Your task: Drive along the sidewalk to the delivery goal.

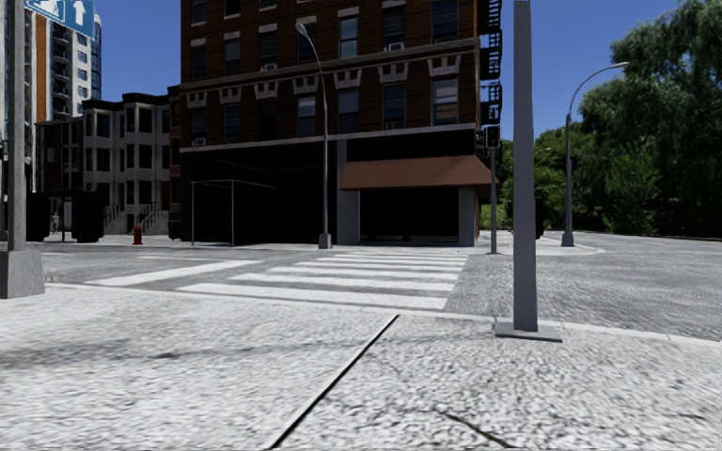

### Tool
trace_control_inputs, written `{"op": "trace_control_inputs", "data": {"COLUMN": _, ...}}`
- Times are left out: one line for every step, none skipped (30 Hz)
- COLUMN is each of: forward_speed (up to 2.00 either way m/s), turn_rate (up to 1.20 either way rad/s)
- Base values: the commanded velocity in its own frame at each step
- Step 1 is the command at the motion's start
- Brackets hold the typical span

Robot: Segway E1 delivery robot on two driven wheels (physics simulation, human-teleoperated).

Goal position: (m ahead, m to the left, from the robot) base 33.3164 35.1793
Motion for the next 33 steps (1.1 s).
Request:
{"op": "trace_control_inputs", "data": {"forward_speed": 2.00, "turn_rate": 0.31}}
{"op": "trace_control_inputs", "data": {"forward_speed": 2.00, "turn_rate": 0.00}}
{"op": "trace_control_inputs", "data": {"forward_speed": 2.00, "turn_rate": 0.00}}
{"op": "trace_control_inputs", "data": {"forward_speed": 2.00, "turn_rate": 0.00}}
{"op": "trace_control_inputs", "data": {"forward_speed": 2.00, "turn_rate": 0.00}}
{"op": "trace_control_inputs", "data": {"forward_speed": 2.00, "turn_rate": 0.00}}
{"op": "trace_control_inputs", "data": {"forward_speed": 2.00, "turn_rate": 0.00}}
{"op": "trace_control_inputs", "data": {"forward_speed": 2.00, "turn_rate": 0.00}}
{"op": "trace_control_inputs", "data": {"forward_speed": 2.00, "turn_rate": 0.00}}
{"op": "trace_control_inputs", "data": {"forward_speed": 2.00, "turn_rate": 0.00}}
{"op": "trace_control_inputs", "data": {"forward_speed": 2.00, "turn_rate": 0.00}}
{"op": "trace_control_inputs", "data": {"forward_speed": 2.00, "turn_rate": 0.00}}
{"op": "trace_control_inputs", "data": {"forward_speed": 2.00, "turn_rate": 0.00}}
{"op": "trace_control_inputs", "data": {"forward_speed": 2.00, "turn_rate": 0.00}}
{"op": "trace_control_inputs", "data": {"forward_speed": 2.00, "turn_rate": 0.00}}
{"op": "trace_control_inputs", "data": {"forward_speed": 2.00, "turn_rate": 0.00}}
{"op": "trace_control_inputs", "data": {"forward_speed": 2.00, "turn_rate": 0.00}}
{"op": "trace_control_inputs", "data": {"forward_speed": 2.00, "turn_rate": 0.00}}
{"op": "trace_control_inputs", "data": {"forward_speed": 2.00, "turn_rate": 0.00}}
{"op": "trace_control_inputs", "data": {"forward_speed": 2.00, "turn_rate": 0.00}}
{"op": "trace_control_inputs", "data": {"forward_speed": 2.00, "turn_rate": 0.00}}
{"op": "trace_control_inputs", "data": {"forward_speed": 2.00, "turn_rate": 0.00}}
{"op": "trace_control_inputs", "data": {"forward_speed": 2.00, "turn_rate": 0.00}}
{"op": "trace_control_inputs", "data": {"forward_speed": 2.00, "turn_rate": 0.00}}
{"op": "trace_control_inputs", "data": {"forward_speed": 2.00, "turn_rate": 0.00}}
{"op": "trace_control_inputs", "data": {"forward_speed": 2.00, "turn_rate": 0.00}}
{"op": "trace_control_inputs", "data": {"forward_speed": 2.00, "turn_rate": 0.00}}
{"op": "trace_control_inputs", "data": {"forward_speed": 2.00, "turn_rate": 0.00}}
{"op": "trace_control_inputs", "data": {"forward_speed": 2.00, "turn_rate": 0.00}}
{"op": "trace_control_inputs", "data": {"forward_speed": 2.00, "turn_rate": 0.00}}
{"op": "trace_control_inputs", "data": {"forward_speed": 2.00, "turn_rate": 0.00}}
{"op": "trace_control_inputs", "data": {"forward_speed": 2.00, "turn_rate": -0.06}}
{"op": "trace_control_inputs", "data": {"forward_speed": 2.00, "turn_rate": -0.18}}
